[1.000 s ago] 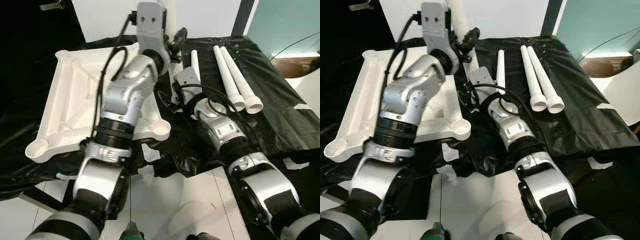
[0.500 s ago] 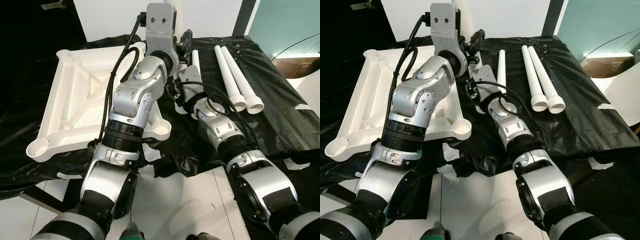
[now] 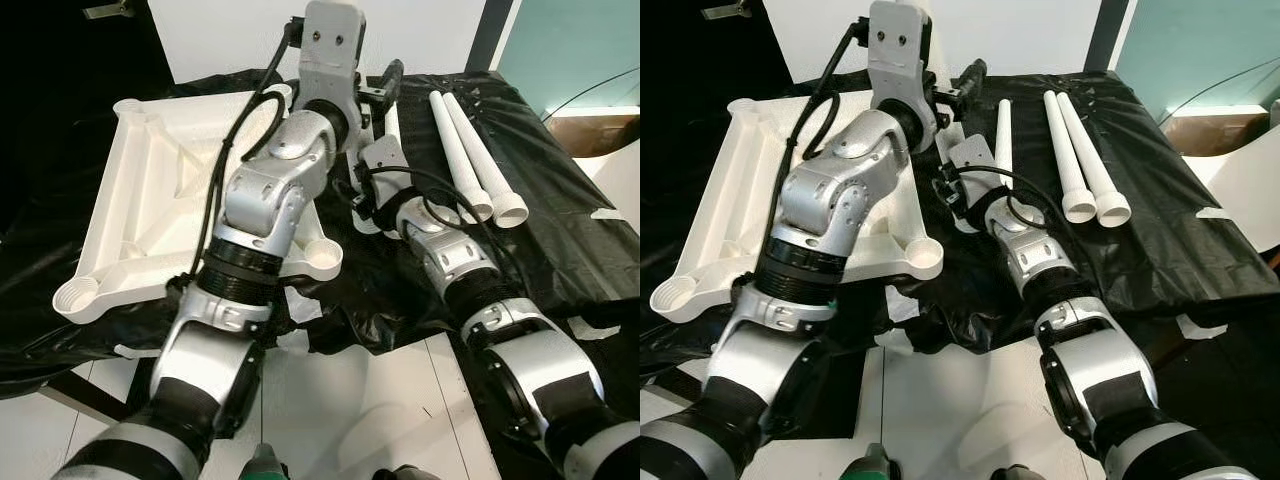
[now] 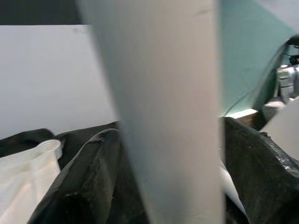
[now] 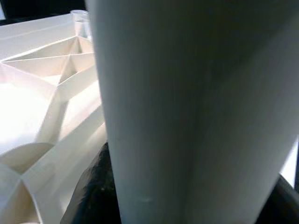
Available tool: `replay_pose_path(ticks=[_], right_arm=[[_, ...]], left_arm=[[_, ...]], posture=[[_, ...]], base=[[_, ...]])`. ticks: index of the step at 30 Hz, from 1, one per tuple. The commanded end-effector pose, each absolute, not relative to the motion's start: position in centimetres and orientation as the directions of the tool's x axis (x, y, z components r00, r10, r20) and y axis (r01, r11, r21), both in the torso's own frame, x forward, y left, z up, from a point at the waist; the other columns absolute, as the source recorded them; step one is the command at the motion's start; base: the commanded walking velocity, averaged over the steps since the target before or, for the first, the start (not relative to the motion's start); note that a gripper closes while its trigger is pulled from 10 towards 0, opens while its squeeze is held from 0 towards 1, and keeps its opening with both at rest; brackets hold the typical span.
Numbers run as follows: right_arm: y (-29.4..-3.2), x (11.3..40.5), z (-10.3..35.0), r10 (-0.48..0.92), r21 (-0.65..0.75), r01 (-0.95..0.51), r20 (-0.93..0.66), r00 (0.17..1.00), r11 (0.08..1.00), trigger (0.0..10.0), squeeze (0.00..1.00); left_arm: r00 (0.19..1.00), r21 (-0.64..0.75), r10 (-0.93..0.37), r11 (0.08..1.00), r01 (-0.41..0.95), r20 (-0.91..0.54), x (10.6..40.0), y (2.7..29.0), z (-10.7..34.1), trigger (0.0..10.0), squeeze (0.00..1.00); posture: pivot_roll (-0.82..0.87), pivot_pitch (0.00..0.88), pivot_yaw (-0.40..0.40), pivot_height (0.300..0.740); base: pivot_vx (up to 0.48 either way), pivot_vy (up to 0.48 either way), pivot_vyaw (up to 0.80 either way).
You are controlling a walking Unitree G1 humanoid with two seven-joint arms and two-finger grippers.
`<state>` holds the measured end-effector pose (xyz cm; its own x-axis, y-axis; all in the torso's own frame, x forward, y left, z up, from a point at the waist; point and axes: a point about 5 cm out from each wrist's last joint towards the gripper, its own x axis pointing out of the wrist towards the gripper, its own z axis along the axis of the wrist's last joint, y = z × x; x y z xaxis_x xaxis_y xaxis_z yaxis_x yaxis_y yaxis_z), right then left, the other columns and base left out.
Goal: Building children table
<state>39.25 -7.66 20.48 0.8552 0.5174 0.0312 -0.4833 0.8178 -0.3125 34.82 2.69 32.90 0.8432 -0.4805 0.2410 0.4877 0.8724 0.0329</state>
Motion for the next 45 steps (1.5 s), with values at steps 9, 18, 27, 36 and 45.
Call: replay_pose_path(ticks=[9, 18, 27, 36, 45], right_arm=[[-10.0, 38.6, 21.2, 0.704, -0.360, -0.651, 0.025, 0.710, 0.668, 10.0, 0.00], [-10.9, 37.8, 21.6, 0.827, -0.394, -0.768, -0.036, 0.561, 0.505, 10.0, 0.00], [-10.6, 37.4, 21.4, 0.868, -0.386, -0.814, -0.060, 0.493, 0.435, 10.0, 0.00], [-11.5, 37.8, 21.5, 0.846, -0.380, -0.796, -0.061, 0.529, 0.471, 10.0, 0.00], [-12.2, 38.4, 21.7, 0.797, -0.362, -0.756, -0.057, 0.602, 0.545, 10.0, 1.00]], left_arm=[[0.437, 0.095, -0.867, 0.469, 0.878, 0.238, 32.9, 3.8, 32.6, 10.0, 0.00], [0.320, 0.080, -0.904, 0.355, 0.932, 0.282, 32.6, 4.6, 33.6, 10.0, 0.00], [0.299, 0.072, -0.904, 0.335, 0.940, 0.307, 33.1, 4.8, 34.0, 10.0, 0.00], [0.407, -0.003, -0.840, 0.435, 0.900, 0.360, 34.3, 5.5, 34.3, 0.0, 0.00], [0.471, -0.041, -0.805, 0.491, 0.870, 0.361, 34.7, 4.7, 34.1, 0.0, 0.00]], posture=[[0.10, 0.000, 0.023, 0.740], [0.09, 0.000, 0.030, 0.740], [0.09, 0.000, 0.031, 0.740], [0.09, 0.002, 0.030, 0.740], [0.09, 0.005, 0.031, 0.740]], base=[[0.000, 0.000, 0.00], [0.000, 0.000, 0.00], [0.000, 0.000, 0.00], [0.000, 0.000, 0.00], [0.000, 0.000, 0.00]])
